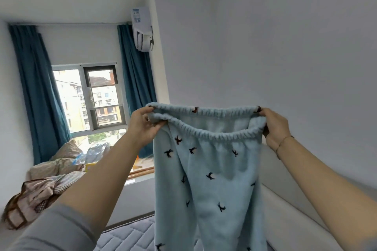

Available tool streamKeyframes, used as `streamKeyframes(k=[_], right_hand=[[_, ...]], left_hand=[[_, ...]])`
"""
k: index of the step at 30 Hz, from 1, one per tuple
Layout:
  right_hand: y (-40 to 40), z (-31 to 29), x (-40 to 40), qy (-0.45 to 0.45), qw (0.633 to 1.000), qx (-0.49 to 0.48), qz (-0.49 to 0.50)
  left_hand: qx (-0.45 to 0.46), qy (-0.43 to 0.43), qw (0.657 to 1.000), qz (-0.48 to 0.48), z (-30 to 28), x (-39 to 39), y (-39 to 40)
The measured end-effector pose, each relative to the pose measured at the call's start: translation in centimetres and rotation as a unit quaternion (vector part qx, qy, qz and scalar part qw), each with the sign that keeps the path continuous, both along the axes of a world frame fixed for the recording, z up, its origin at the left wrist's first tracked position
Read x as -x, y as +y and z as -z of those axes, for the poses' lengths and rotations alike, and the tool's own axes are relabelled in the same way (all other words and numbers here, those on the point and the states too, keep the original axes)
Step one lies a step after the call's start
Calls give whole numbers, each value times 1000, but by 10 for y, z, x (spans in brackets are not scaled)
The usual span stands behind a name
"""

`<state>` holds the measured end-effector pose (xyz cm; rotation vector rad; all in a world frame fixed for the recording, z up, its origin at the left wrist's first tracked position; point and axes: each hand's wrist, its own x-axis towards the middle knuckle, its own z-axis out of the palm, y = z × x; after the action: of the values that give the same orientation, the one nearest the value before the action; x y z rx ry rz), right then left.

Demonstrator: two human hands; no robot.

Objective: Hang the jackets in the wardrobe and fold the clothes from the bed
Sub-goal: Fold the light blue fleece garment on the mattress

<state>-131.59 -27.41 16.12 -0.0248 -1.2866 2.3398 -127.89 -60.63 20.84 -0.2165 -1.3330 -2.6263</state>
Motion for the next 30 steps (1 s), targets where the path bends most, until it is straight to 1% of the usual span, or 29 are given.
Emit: streamKeyframes(k=[2,4,7,10,13,16,18,20,23,25,28,30], right_hand=[[-2,4,-15,24,999,-22,12],[-16,17,-34,28,998,-56,9],[-58,53,-69,17,995,-96,-28],[-112,115,-117,0,980,-179,-81],[-168,192,-172,-28,951,-274,-141],[-230,275,-221,-91,908,-345,-221],[-269,335,-249,-143,873,-387,-259],[-304,396,-278,-194,834,-424,-296],[-340,487,-330,-267,769,-480,-328],[-357,542,-371,-311,726,-496,-359],[-378,614,-437,-348,673,-510,-409],[-390,652,-474,-359,643,-516,-438]], left_hand=[[10,-18,1000,21,17,2,-7],[20,-33,999,35,43,-1,-23],[14,-72,997,10,96,-10,-62],[-17,-133,991,8,168,-28,-117],[-17,-195,981,-11,249,-60,-179],[-9,-259,965,-46,333,-103,-232],[14,-310,947,-81,391,-133,-263],[35,-365,925,-104,452,-165,-289],[42,-454,879,-139,547,-224,-317],[60,-499,849,-164,607,-269,-331],[71,-538,821,-175,686,-337,-354],[105,-554,802,-199,727,-377,-372]])
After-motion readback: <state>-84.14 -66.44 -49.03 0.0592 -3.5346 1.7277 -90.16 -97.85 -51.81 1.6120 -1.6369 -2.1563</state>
